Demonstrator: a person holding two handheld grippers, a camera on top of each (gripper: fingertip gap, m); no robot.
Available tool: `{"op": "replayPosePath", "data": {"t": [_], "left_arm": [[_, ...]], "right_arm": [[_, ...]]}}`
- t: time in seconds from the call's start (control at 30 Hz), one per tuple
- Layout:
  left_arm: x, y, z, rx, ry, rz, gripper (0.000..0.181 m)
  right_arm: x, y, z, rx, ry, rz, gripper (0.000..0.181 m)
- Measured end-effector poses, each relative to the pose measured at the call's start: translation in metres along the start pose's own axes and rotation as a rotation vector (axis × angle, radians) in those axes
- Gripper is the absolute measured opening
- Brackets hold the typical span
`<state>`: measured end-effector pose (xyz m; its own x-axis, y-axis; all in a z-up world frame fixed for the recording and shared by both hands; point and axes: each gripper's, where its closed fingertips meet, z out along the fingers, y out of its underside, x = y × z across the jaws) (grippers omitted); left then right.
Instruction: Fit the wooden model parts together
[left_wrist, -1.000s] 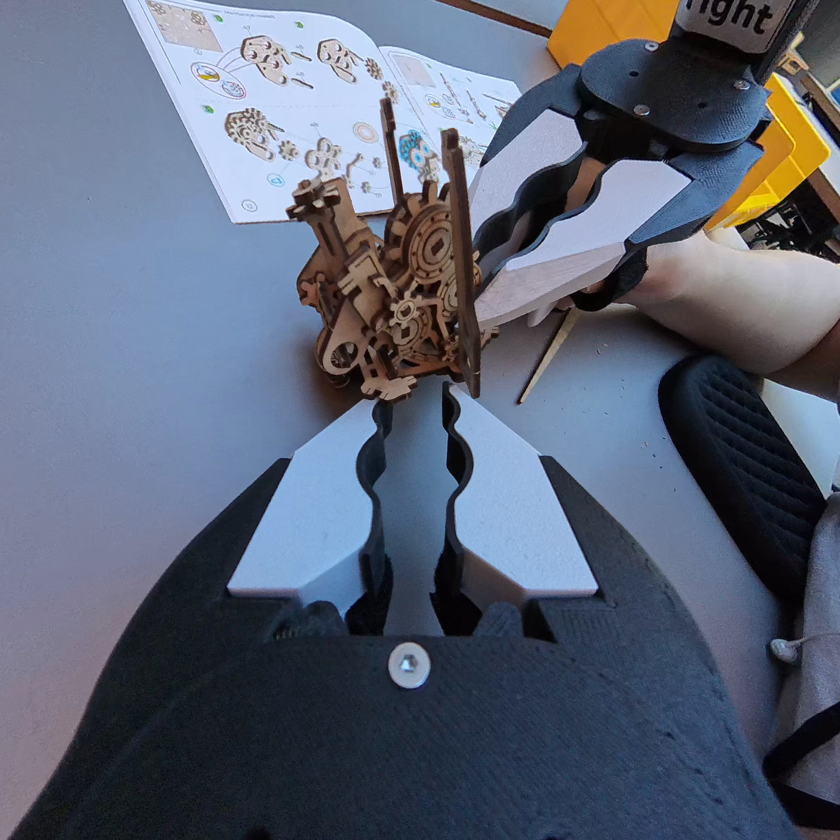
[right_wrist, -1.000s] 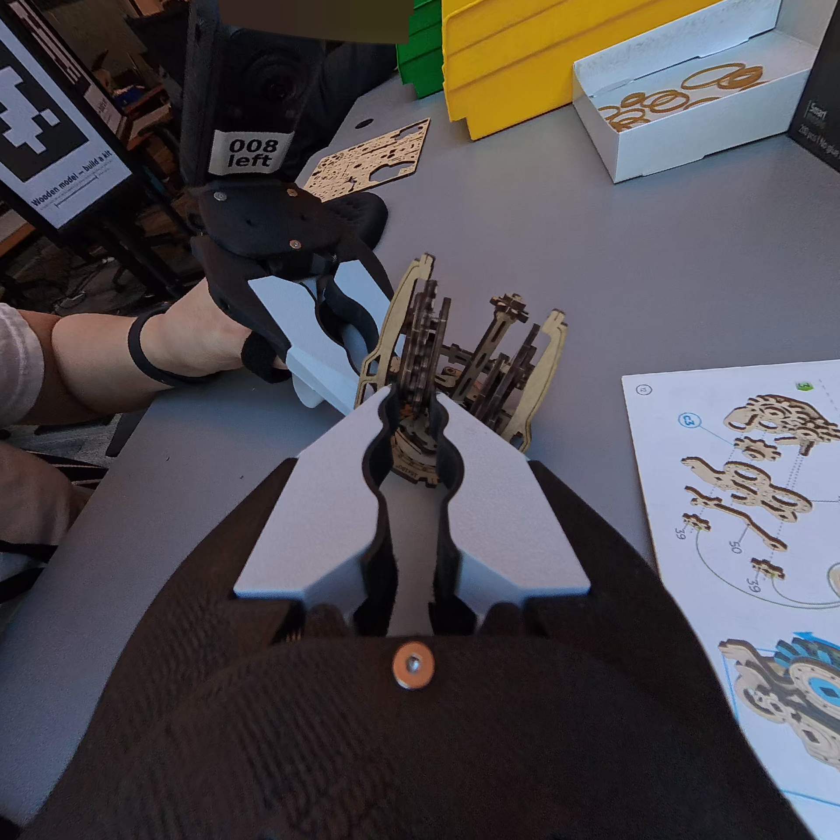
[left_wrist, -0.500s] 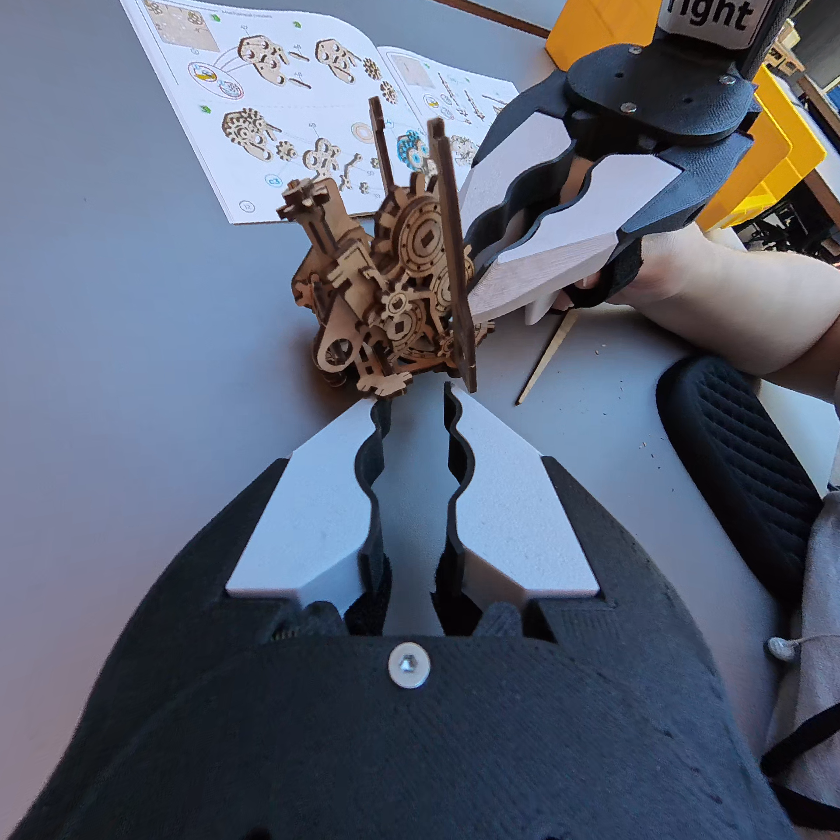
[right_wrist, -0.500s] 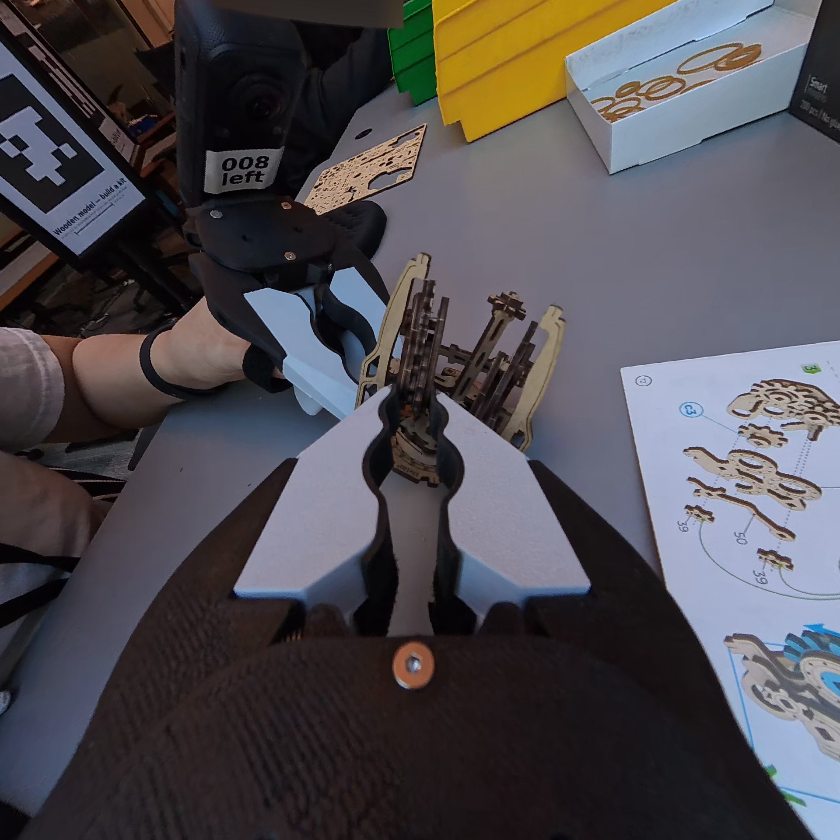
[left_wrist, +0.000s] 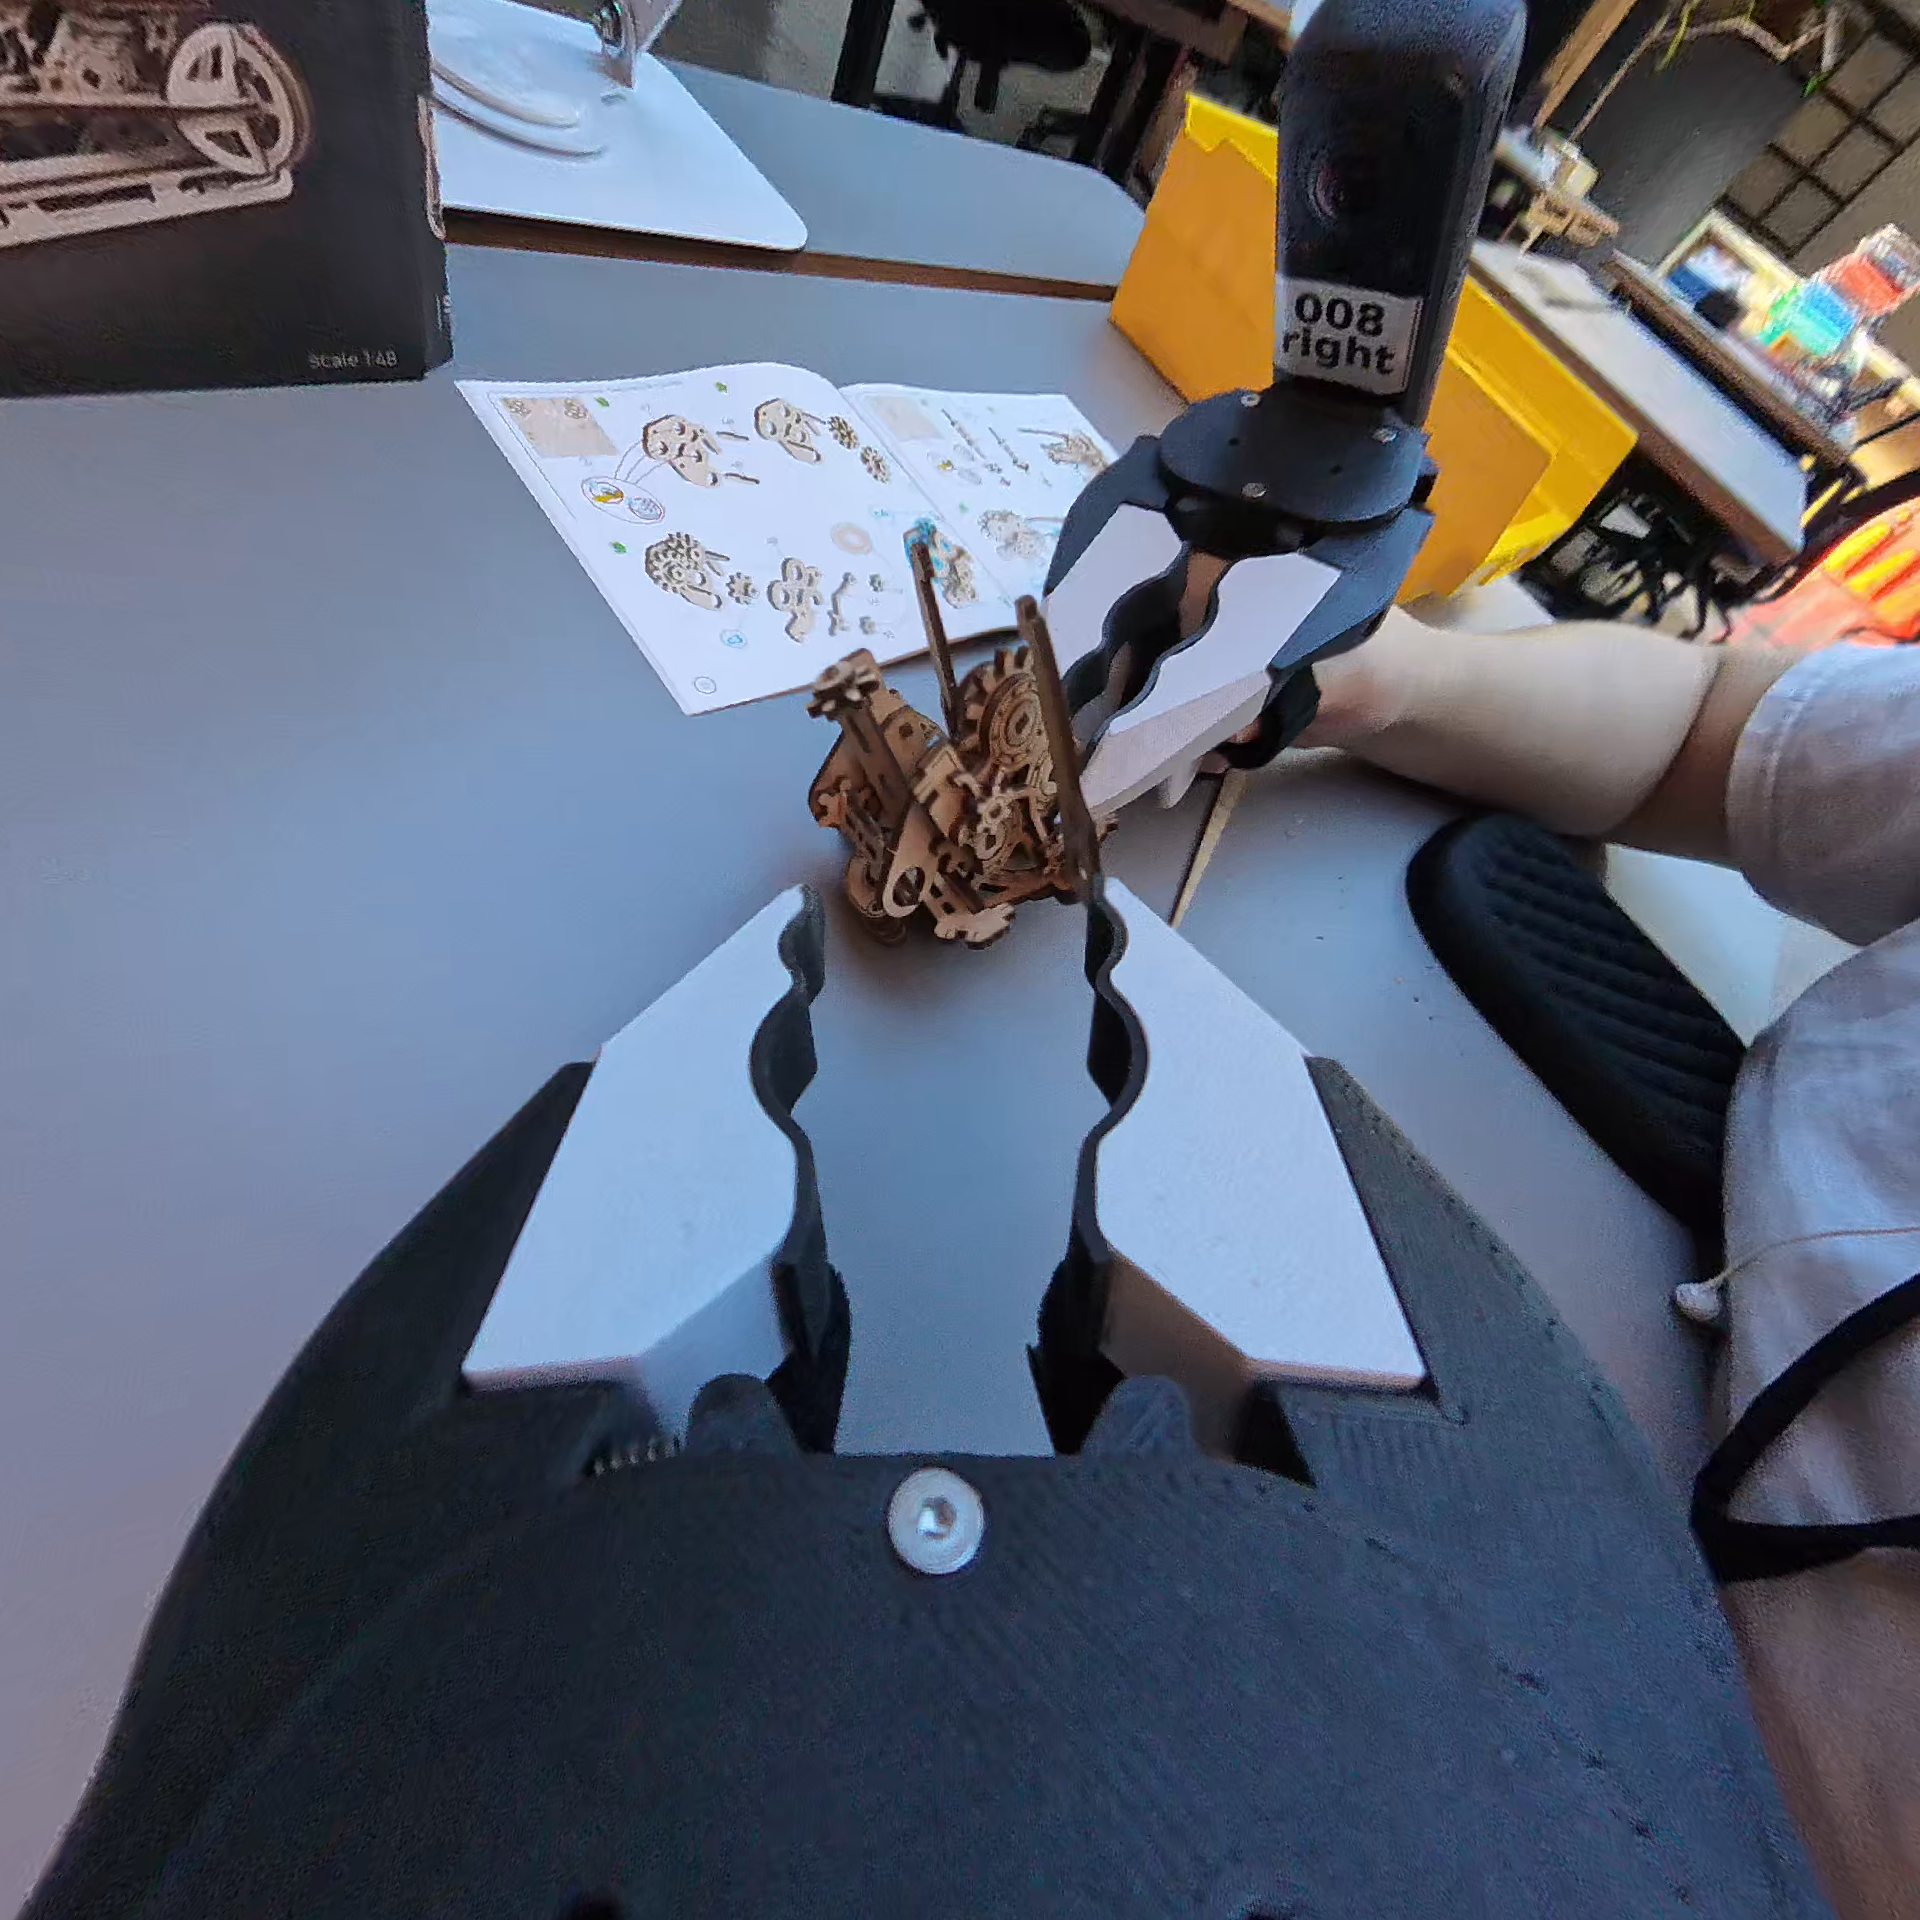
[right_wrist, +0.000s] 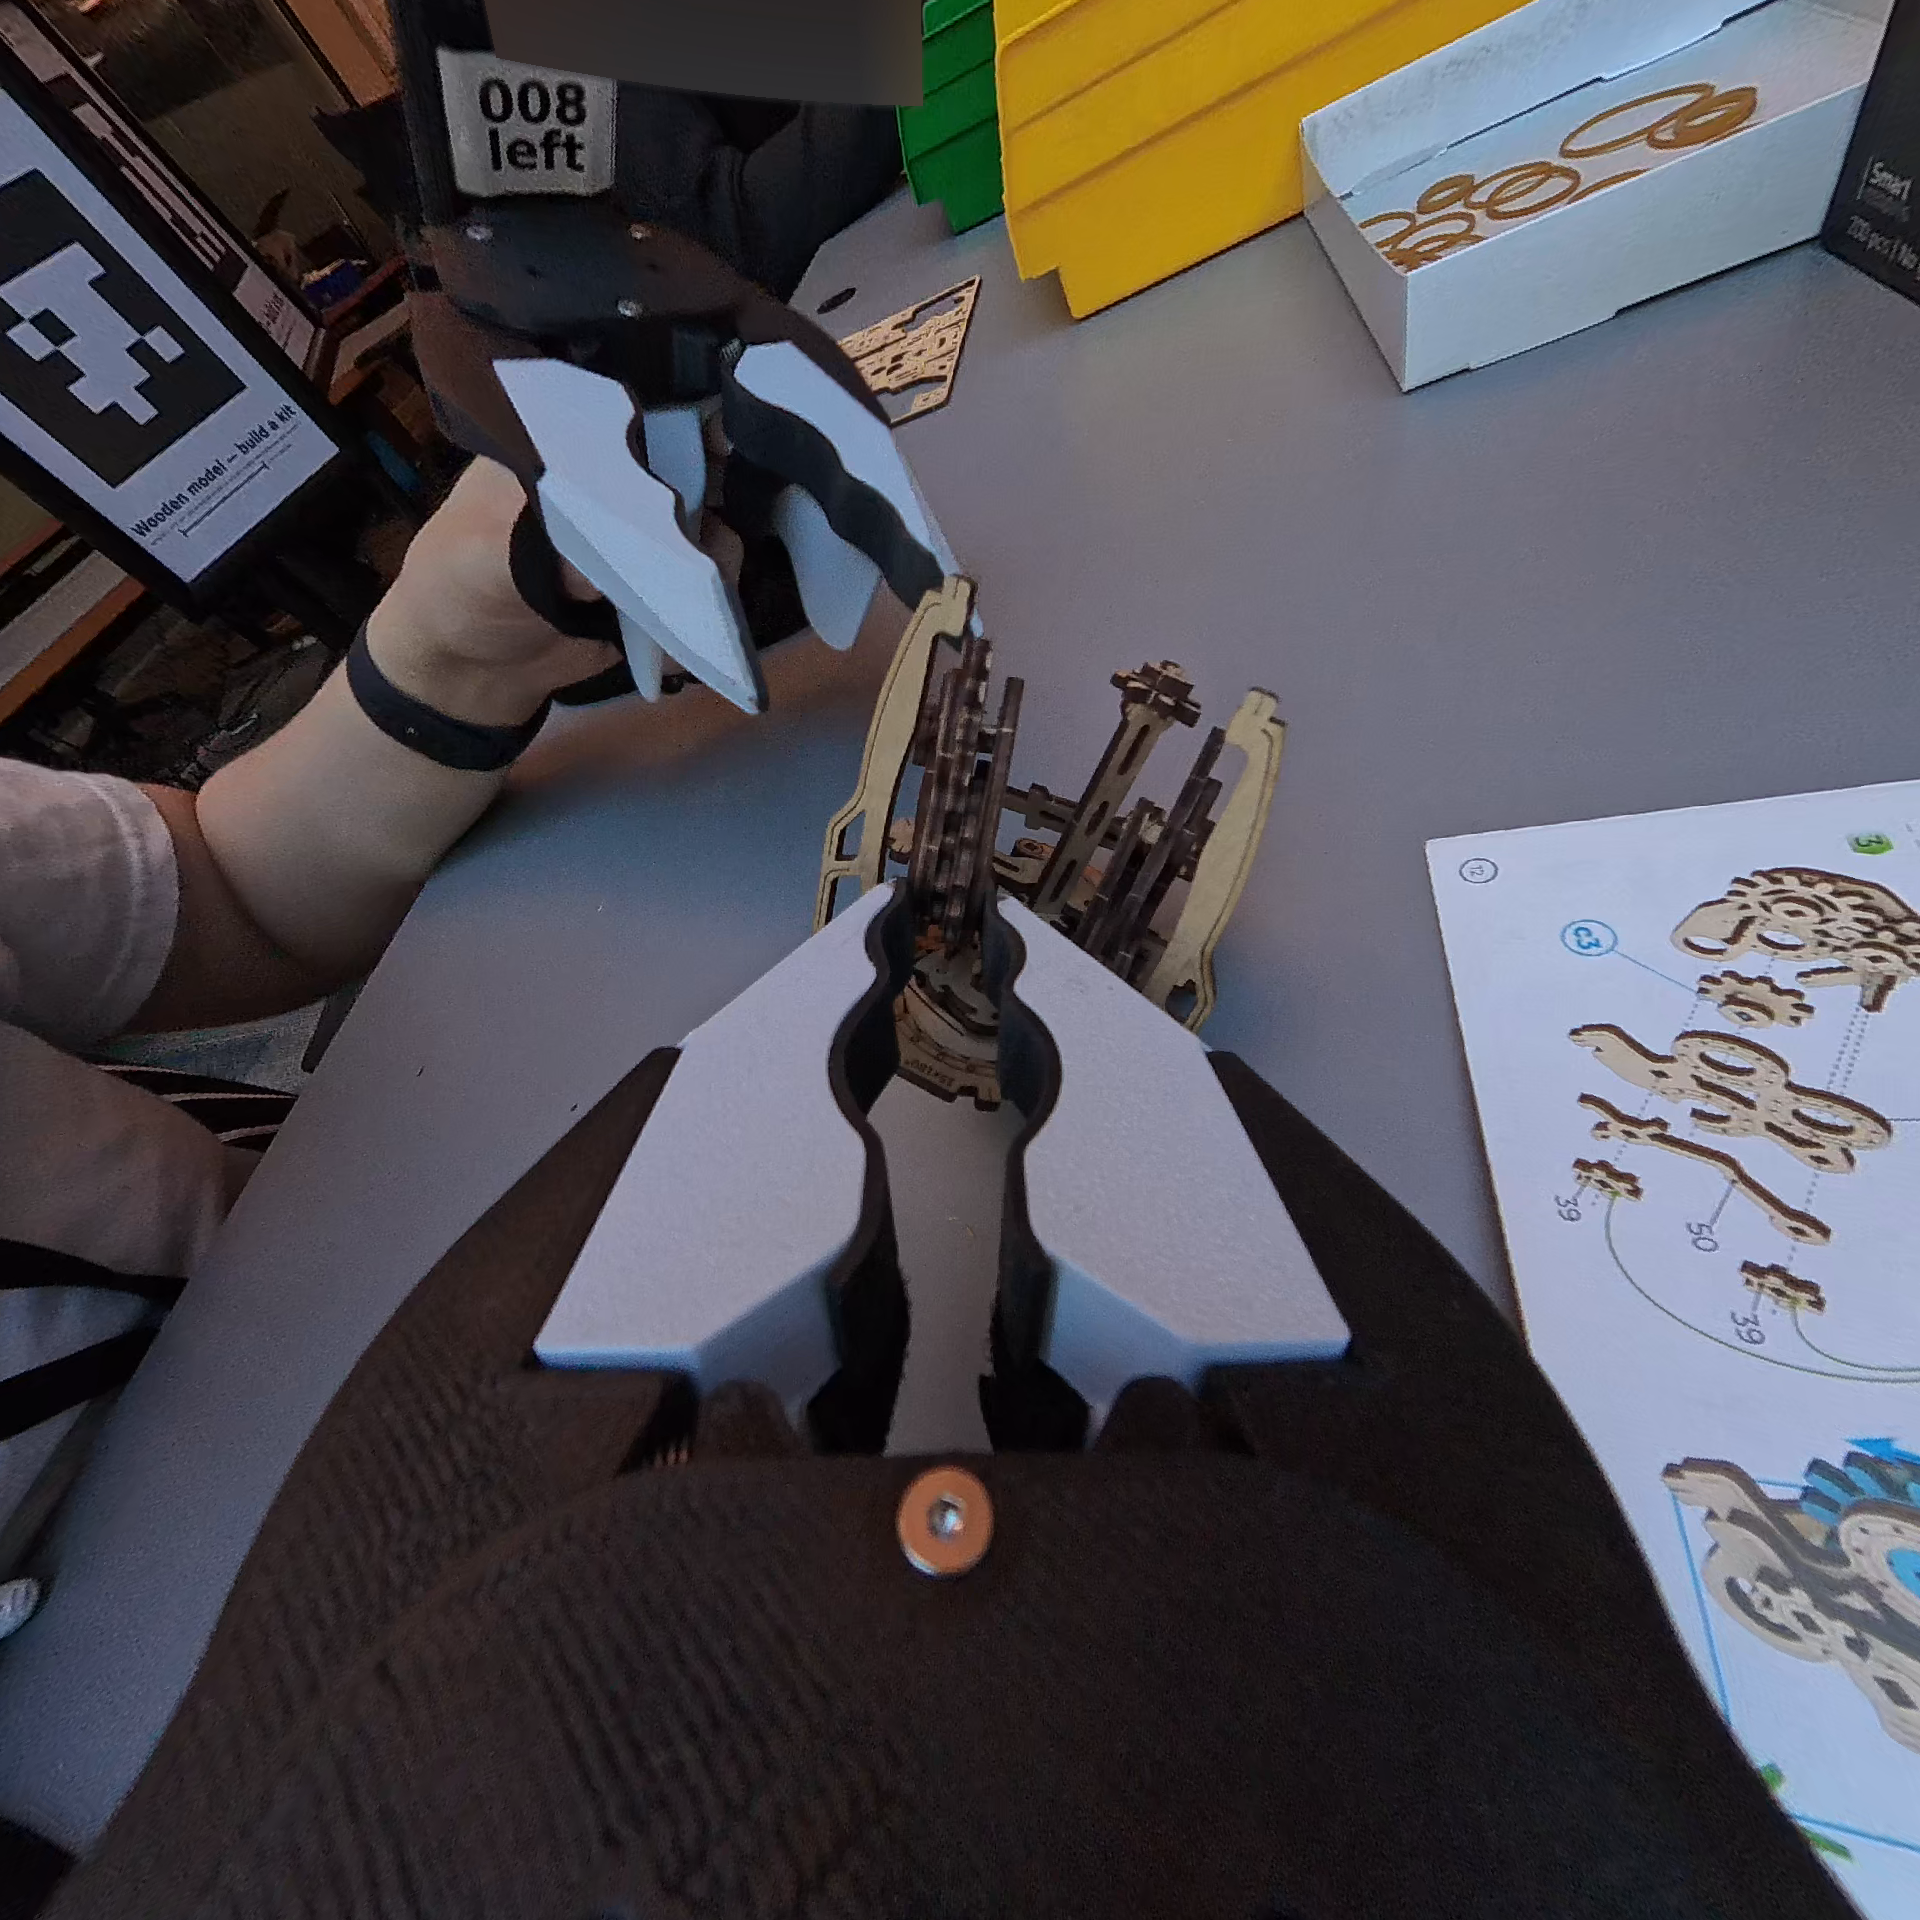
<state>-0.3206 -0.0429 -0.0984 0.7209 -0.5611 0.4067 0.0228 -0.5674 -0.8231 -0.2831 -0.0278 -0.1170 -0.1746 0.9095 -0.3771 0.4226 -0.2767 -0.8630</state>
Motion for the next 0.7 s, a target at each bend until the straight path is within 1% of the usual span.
{"op": "replayPosePath", "data": {"t": [0.07,0.13,0.17,0.23,0.27,0.37,0.43,0.53,0.6,0.7], "left_arm": [[-0.009,0.0,0.001,-0.091,-0.034,0.071,0.051],[-0.01,-0.001,0.006,-0.169,-0.012,0.171,0.045],[-0.009,-0.003,0.009,-0.186,0.016,0.206,0.044],[0.001,-0.005,0.015,-0.208,0.133,0.24,0.042],[0.002,-0.006,0.018,-0.22,0.165,0.252,0.046],[0.0,-0.002,0.027,-0.268,0.218,0.305,0.047],[0.003,0.0,0.033,-0.281,0.258,0.332,0.044],[0.01,0.0,0.038,-0.274,0.341,0.34,0.031],[0.012,0.0,0.04,-0.274,0.386,0.337,0.028],[0.015,0.002,0.041,-0.286,0.449,0.314,0.019]], "right_arm": [[0.0,0.0,0.0,-0.001,0.0,-0.003,0.01],[0.0,0.0,0.0,-0.002,-0.001,-0.004,0.011],[-0.001,0.0,0.0,-0.002,-0.002,-0.003,0.011],[-0.001,0.0,0.0,-0.003,-0.004,-0.002,0.011],[-0.001,0.0,0.0,-0.004,-0.005,-0.002,0.011],[-0.001,0.001,0.001,-0.006,-0.007,-0.004,0.011],[-0.002,0.001,0.001,-0.007,-0.009,-0.004,0.011],[-0.002,0.001,0.001,-0.011,-0.015,0.0,0.01],[-0.002,0.002,0.001,-0.016,-0.019,-0.002,0.01],[-0.003,0.002,0.002,-0.02,-0.021,-0.011,0.01]]}}
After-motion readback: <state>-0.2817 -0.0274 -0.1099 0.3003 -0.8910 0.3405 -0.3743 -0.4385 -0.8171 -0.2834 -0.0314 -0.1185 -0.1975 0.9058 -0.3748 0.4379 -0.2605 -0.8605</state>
